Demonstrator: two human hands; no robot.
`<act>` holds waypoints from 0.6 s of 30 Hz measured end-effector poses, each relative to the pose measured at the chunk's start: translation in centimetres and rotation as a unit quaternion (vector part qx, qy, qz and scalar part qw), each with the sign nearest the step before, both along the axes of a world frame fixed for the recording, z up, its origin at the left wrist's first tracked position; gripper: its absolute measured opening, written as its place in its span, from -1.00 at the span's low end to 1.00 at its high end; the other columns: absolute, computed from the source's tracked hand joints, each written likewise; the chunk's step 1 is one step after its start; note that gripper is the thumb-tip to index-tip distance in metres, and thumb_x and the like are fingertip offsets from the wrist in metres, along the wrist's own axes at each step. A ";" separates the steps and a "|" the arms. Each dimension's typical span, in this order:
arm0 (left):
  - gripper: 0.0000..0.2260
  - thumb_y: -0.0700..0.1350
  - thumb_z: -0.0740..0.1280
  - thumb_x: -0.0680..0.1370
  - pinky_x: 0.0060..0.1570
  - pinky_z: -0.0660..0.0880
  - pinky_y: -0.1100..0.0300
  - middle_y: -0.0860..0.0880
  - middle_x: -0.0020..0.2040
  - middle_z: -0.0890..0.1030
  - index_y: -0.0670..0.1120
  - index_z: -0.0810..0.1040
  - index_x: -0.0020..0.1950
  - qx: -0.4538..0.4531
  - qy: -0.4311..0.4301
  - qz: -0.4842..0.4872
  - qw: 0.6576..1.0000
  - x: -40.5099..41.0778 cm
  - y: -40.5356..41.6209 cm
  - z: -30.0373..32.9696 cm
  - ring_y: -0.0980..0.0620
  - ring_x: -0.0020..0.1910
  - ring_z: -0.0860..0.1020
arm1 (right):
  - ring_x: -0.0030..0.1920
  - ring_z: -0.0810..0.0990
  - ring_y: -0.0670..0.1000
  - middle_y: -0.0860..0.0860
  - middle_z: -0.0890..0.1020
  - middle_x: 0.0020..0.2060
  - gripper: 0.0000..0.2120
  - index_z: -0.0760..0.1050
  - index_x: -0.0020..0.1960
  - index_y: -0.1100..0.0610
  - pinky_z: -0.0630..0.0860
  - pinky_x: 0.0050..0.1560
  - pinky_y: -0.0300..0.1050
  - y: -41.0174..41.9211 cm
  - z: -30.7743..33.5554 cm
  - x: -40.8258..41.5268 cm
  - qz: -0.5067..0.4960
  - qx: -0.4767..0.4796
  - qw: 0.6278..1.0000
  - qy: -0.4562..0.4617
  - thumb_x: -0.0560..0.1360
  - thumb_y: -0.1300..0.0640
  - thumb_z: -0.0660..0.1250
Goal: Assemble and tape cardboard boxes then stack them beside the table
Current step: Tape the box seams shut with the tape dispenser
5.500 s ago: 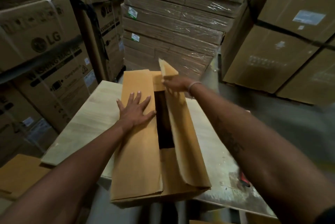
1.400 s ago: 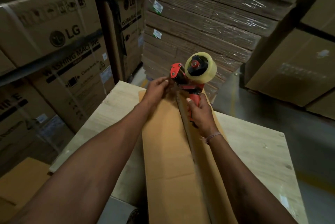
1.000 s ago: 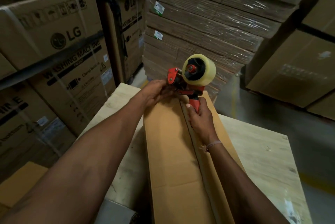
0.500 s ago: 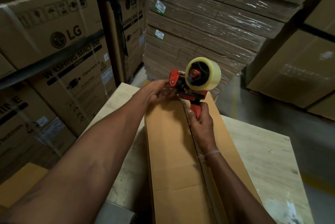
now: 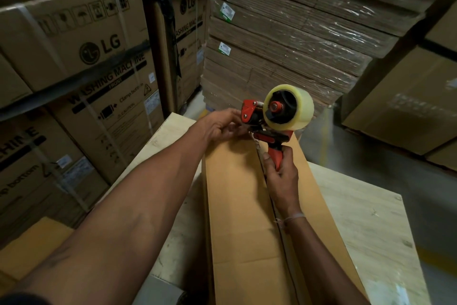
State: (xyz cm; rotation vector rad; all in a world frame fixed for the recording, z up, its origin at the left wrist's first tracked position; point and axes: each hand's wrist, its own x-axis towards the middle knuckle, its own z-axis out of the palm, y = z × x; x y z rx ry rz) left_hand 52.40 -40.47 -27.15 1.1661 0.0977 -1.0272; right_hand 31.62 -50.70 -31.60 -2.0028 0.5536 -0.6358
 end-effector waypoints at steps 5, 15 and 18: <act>-0.77 -0.20 0.18 0.68 -0.05 0.70 0.07 -0.26 -0.08 0.71 -0.29 0.53 0.22 0.005 0.001 -0.012 1.000 0.6 0.0 -0.2 -0.11 -0.13 0.74 | -0.13 0.55 -0.25 -0.10 0.56 -0.16 -0.78 0.40 0.22 0.12 0.41 -0.22 -0.37 0.1 -0.1 -0.1 -0.006 -0.002 1.000 -0.004 0.66 0.06 0.36; -0.55 -0.08 0.61 0.43 0.22 0.60 0.04 -0.09 0.10 0.74 -0.07 0.64 0.29 0.094 -0.328 -0.076 0.937 2.1 -1.6 -2.5 -0.05 0.15 0.69 | -0.13 0.55 0.07 0.02 0.60 -0.09 -0.77 0.42 0.21 0.08 0.39 -0.18 -0.05 -0.1 0.0 0.4 -0.031 -0.034 0.999 0.026 0.64 0.03 0.38; -0.66 -0.22 0.51 0.53 0.11 0.63 0.15 -0.11 0.03 0.72 -0.16 0.61 0.30 0.092 -0.327 -0.078 0.937 2.4 -1.8 -3.4 -0.03 0.07 0.69 | -0.08 0.56 0.15 0.04 0.60 -0.05 -0.74 0.43 0.24 0.10 0.39 -0.16 -0.03 0.1 0.0 0.4 -0.040 -0.061 0.996 0.056 0.64 0.02 0.37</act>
